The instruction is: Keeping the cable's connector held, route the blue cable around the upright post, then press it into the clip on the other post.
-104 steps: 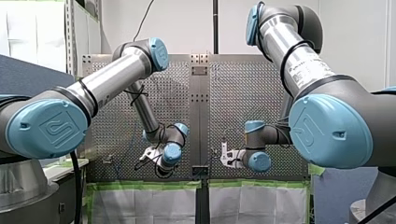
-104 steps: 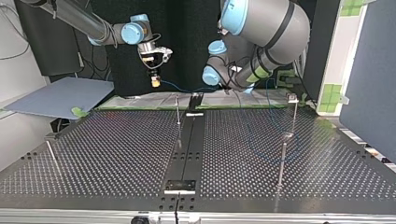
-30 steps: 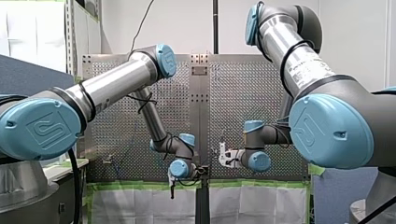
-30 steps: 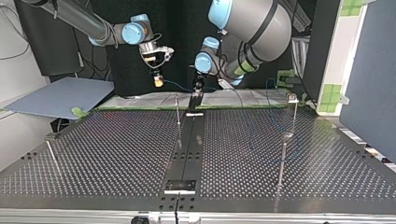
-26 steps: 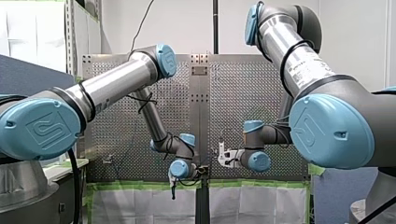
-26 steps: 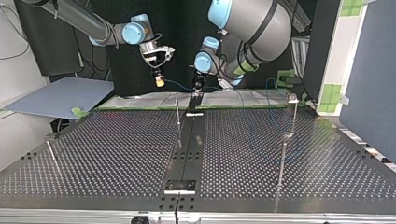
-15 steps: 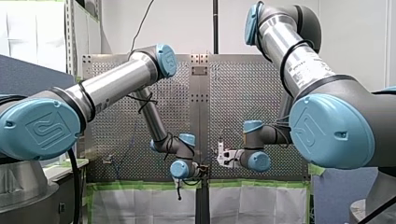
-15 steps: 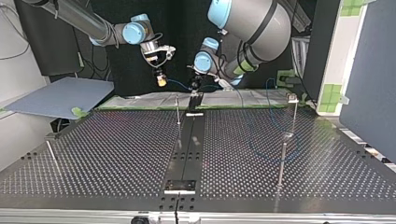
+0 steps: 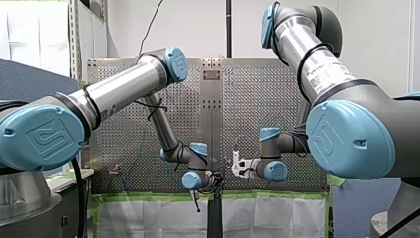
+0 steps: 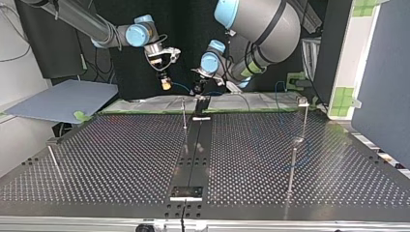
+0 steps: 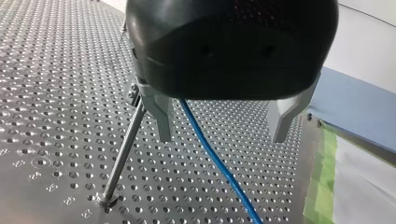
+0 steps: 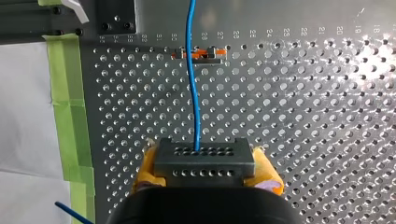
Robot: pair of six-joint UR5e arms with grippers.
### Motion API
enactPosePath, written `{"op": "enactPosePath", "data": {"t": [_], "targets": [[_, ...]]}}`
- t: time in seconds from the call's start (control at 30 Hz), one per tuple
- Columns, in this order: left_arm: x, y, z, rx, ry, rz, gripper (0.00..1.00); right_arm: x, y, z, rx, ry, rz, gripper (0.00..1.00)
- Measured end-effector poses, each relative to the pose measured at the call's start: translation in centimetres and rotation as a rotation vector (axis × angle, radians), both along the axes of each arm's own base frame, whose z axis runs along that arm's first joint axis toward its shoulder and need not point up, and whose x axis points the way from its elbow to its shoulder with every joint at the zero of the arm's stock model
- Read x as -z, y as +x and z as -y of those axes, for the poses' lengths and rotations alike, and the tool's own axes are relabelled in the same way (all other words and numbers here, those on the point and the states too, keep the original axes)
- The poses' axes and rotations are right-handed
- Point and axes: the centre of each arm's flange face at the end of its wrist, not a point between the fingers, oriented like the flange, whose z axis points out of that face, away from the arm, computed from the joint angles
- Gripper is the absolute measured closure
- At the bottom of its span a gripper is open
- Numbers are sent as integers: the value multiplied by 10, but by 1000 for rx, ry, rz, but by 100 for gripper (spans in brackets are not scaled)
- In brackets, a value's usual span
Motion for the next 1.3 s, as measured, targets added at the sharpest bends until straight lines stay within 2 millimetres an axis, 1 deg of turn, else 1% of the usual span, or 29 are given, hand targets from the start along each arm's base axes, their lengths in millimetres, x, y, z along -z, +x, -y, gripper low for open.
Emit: {"op": "enactPosePath", "data": {"t": [0.7, 0.73, 0.77, 0.8, 0.83, 0.87, 0.9, 0.97, 1.0, 1.03, 1.07, 1.1, 1.13, 1.3], "targets": [[2, -5, 0, -33, -145, -107, 0, 0, -1, 2, 0, 7, -7, 100], [2, -5, 0, -35, -151, -112, 12, 0, -1, 2, 0, 7, -7, 100], [2, -6, 0, -37, -157, -118, 18, 0, -1, 2, 0, 7, -7, 100], [3, -6, 1, -41, -163, -125, 18, 0, -1, 2, 0, 7, -7, 100], [3, -7, 0, -43, -168, -131, 27, 0, -1, 2, 0, 7, -8, 100], [3, -7, 0, -46, -173, -137, 33, 0, -1, 2, 0, 7, -8, 100], [3, -8, 0, -49, -180, -144, 33, 0, -1, 2, 0, 6, -8, 100], [4, -8, 0, -52, -192, -154, 40, 0, -1, 2, 0, 6, -8, 100], [4, -9, 0, -54, -198, -158, 40, 0, -1, 2, 0, 6, -8, 100], [4, -9, 0, -56, -201, -161, 53, 0, -1, 2, 0, 5, -7, 100], [4, -9, 0, -58, -202, -162, 59, 0, -1, 2, 0, 5, -7, 100], [4, -8, 0, -62, -204, -162, 59, 0, -1, 2, 0, 5, -7, 100], [4, -8, -1, -65, -204, -162, 62, 0, -1, 2, 0, 5, -8, 100], [4, -7, -2, -73, -204, -161, 62, 0, -1, 2, 0, 4, -7, 100]]}}
